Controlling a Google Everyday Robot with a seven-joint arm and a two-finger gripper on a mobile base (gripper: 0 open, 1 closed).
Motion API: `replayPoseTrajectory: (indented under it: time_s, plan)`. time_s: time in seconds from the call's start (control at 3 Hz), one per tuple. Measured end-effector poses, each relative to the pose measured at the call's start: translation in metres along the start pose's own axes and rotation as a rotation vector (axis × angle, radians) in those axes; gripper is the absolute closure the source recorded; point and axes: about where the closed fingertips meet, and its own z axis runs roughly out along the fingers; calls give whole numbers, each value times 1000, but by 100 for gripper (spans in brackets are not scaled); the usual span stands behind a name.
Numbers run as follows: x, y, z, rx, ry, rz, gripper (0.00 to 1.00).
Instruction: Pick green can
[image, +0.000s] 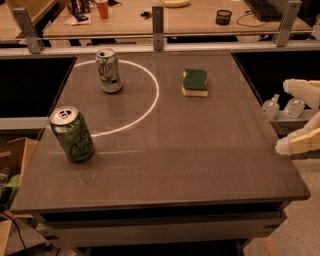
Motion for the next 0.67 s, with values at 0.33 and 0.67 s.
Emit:
replayPoseTrajectory:
  time_s: [0.33,0.67]
  plan:
    - [8,9,10,14,28,-6,0]
    - [29,38,52,-18,92,-40,0]
